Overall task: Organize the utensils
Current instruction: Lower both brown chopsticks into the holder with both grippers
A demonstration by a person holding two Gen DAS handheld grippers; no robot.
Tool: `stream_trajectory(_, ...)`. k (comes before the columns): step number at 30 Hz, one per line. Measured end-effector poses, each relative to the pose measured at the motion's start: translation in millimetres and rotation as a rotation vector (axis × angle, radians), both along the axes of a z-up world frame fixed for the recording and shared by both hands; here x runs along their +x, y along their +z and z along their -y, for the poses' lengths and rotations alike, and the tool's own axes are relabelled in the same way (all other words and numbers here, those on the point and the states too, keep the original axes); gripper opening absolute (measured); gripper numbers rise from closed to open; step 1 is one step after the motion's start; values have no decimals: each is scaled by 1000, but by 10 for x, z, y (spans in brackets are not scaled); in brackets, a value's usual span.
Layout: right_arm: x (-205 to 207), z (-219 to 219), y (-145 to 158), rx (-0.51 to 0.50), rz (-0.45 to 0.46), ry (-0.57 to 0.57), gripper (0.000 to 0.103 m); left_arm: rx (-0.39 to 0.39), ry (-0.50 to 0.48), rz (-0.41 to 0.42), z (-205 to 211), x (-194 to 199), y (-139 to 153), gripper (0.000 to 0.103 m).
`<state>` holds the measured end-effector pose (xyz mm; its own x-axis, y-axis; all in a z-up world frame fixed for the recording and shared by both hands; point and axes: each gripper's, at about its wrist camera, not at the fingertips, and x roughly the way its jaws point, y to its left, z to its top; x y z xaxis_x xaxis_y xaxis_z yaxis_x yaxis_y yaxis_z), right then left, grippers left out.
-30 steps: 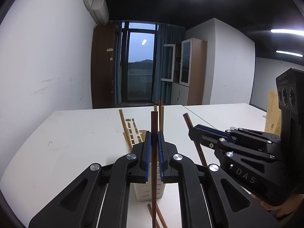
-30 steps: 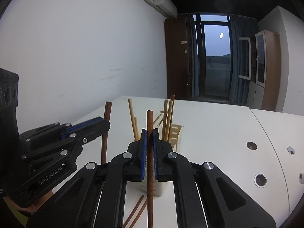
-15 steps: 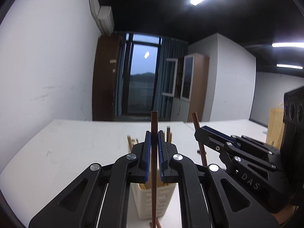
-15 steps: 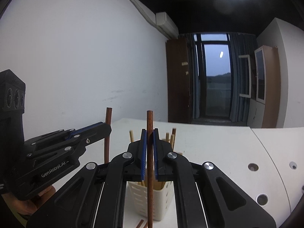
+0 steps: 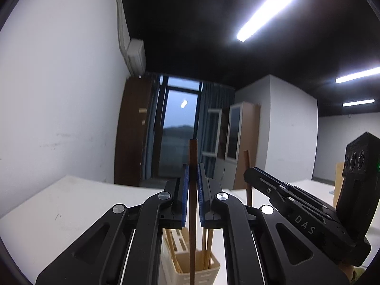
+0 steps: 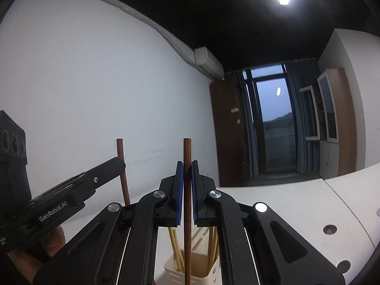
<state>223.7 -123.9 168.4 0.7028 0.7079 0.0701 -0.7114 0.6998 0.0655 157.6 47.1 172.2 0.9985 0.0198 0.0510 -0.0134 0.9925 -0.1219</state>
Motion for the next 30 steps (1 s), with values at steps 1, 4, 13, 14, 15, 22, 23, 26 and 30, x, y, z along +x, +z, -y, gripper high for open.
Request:
stream_trajectory(1, -1, 31, 11, 31, 16, -2, 7, -3, 8, 23, -1, -17, 10, 7)
stream_trajectory(4, -34, 102, 46, 106, 68, -1, 7, -18, 20, 107, -6, -83, 50, 7)
stream_trajectory(13, -5, 188, 88, 237, 167, 2, 7, -32, 47, 281, 46, -133, 110, 7)
stream_trajectory(14, 16, 170, 84, 238, 169, 5, 7, -30, 49, 283, 47, -107, 105, 7)
stream_trajectory(15, 40, 152, 81, 236, 169, 5, 7, -29, 52, 285, 50, -84, 99, 7)
stream_trajectory(22, 173, 49, 9, 231, 176, -22, 7, -6, 69, 210, 42, 196, 40, 7)
stream_trajectory(23, 212, 23, -5, 223, 163, -19, 7, -12, 64, 191, 28, 245, 22, 7)
stream_trajectory(26, 296, -45, -56, 187, 141, -37, 7, -13, 71, 132, 10, 391, -29, 7)
stream_trajectory(30, 323, -98, -142, 142, 109, -33, 7, -27, 63, 64, -56, 530, -101, 7)
